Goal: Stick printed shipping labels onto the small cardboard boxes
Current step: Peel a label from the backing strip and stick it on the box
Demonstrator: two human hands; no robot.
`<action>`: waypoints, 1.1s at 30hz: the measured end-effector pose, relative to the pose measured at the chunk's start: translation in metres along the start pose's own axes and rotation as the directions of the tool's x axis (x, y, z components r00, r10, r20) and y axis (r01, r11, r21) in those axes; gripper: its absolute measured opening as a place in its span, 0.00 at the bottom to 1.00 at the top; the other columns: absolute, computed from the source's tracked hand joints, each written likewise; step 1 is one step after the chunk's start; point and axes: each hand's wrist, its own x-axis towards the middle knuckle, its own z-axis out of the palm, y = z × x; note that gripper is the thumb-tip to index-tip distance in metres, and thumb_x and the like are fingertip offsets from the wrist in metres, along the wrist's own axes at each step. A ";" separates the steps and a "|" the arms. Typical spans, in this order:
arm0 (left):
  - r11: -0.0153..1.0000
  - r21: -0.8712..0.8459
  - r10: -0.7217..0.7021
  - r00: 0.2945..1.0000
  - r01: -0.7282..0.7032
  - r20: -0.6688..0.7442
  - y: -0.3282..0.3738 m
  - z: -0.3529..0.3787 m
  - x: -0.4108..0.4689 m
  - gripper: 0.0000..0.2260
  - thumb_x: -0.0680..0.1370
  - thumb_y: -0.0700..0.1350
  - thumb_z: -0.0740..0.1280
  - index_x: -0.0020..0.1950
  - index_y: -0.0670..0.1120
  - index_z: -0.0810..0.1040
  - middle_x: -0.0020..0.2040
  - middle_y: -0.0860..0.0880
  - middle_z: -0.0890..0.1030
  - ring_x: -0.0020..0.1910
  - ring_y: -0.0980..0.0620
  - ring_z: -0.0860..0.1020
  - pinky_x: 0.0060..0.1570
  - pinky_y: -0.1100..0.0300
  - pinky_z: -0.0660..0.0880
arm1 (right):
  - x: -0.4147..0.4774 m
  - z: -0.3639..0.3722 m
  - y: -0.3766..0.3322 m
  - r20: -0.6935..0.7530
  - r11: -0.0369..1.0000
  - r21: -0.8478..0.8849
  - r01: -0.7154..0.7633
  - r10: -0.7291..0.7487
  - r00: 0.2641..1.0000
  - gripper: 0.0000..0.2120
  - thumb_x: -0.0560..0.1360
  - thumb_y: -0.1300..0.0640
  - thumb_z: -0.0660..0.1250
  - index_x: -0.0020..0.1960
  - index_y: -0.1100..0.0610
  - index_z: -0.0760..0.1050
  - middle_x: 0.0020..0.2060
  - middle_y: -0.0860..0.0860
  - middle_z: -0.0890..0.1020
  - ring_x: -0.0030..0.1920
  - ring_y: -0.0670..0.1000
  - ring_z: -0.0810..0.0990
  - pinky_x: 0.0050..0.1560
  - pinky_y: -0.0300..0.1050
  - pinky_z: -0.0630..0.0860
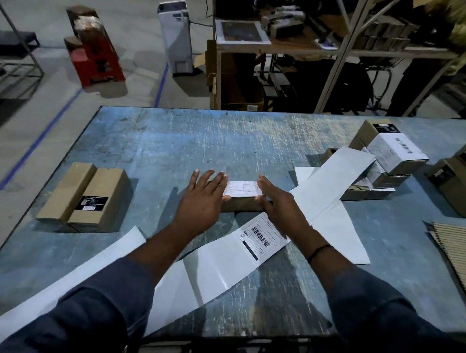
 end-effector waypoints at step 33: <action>0.973 -0.225 -0.078 0.992 0.054 -0.100 -0.004 -0.013 0.000 0.17 0.80 0.53 0.62 0.56 0.45 0.86 0.56 0.47 0.86 0.52 0.43 0.83 0.52 0.54 0.79 | -0.002 -0.004 -0.023 -0.156 0.976 -0.218 0.011 -0.046 0.987 0.07 0.75 0.58 0.75 0.51 0.61 0.85 0.51 0.56 0.79 0.41 0.53 0.81 0.45 0.40 0.73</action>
